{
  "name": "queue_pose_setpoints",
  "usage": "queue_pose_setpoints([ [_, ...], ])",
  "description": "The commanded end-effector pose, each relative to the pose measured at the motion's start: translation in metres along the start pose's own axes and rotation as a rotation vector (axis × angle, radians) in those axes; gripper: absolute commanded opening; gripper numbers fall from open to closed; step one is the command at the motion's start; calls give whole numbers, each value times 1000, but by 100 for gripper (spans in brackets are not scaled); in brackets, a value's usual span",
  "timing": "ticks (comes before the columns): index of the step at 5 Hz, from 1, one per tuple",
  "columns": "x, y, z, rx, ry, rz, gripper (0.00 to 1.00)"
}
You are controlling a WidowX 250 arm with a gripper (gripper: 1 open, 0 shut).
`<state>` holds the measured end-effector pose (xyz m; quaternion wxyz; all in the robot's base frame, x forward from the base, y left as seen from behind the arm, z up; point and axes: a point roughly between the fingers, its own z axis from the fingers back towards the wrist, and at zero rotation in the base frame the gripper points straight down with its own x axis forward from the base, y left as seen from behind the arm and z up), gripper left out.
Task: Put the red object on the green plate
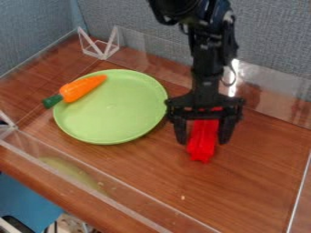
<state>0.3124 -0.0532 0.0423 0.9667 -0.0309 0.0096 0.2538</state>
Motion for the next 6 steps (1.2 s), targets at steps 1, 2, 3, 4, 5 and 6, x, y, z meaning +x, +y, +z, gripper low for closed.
queue_pose_setpoints([
  [1, 14, -5, 17, -22, -43, 53, 100],
  [2, 14, 7, 14, -18, -54, 123, 100],
  [3, 12, 17, 11, -16, -61, 191, 100],
  [4, 9, 8, 12, -21, -63, 148, 100],
  [5, 6, -1, 15, -26, -62, 93, 100],
  [6, 4, -9, 18, -32, -62, 51, 100],
])
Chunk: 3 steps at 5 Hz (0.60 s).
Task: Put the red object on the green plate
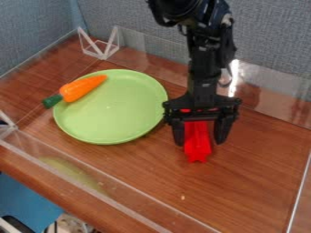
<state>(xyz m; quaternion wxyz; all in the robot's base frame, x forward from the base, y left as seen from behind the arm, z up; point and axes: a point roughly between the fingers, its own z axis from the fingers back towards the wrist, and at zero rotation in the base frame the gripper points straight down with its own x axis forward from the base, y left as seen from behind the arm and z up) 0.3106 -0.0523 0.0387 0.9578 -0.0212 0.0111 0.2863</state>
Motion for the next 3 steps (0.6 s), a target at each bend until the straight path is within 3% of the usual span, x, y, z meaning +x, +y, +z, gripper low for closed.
queue_pose_setpoints([
  [1, 17, -11, 18, -55, -59, 38, 100],
  [3, 33, -7, 13, -41, -74, 78, 100],
])
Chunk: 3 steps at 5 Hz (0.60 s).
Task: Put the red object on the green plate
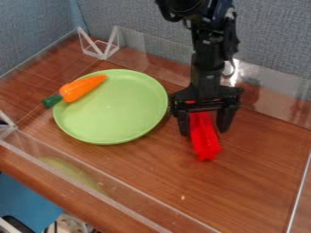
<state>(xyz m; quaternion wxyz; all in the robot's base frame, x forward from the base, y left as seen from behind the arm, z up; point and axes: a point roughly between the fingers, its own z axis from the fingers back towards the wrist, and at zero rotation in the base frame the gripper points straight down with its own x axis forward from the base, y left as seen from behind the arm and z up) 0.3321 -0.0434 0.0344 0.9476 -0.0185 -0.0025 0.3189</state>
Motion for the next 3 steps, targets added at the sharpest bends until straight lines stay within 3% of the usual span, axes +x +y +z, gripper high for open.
queue_pose_setpoints([
  [1, 16, -6, 16, -29, -48, 17, 100],
  [3, 18, 2, 8, -10, -48, 23, 100],
])
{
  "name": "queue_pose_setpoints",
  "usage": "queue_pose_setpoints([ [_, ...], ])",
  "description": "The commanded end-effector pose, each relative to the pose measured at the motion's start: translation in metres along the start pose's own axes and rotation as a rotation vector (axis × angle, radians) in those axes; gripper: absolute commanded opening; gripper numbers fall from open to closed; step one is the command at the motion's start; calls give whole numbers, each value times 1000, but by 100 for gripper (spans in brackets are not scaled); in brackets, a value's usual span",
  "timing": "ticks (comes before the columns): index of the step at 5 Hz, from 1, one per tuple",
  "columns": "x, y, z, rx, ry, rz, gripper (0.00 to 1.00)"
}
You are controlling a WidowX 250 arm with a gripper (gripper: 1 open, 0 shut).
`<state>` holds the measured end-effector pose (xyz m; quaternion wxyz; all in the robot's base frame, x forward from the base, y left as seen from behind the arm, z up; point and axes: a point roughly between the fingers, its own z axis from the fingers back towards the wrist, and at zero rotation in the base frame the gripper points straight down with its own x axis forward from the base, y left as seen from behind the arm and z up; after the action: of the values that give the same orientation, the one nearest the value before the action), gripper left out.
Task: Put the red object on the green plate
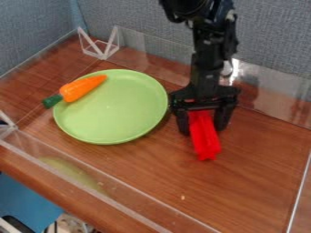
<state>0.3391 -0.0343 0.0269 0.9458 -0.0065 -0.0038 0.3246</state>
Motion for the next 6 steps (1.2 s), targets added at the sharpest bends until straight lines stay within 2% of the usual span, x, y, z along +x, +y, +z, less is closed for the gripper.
queue_pose_setpoints([
  [1, 6, 6, 11, -28, -37, -19, 100],
  [2, 1, 0, 11, -24, -37, -26, 100],
  [3, -8, -3, 12, -22, -36, -61, 0],
  [4, -14, 3, 33, -63, -40, -94, 0],
  [5, -4, 18, 51, -108, -51, -120, 0],
  [6, 16, 55, 61, -128, -70, -78, 0],
])
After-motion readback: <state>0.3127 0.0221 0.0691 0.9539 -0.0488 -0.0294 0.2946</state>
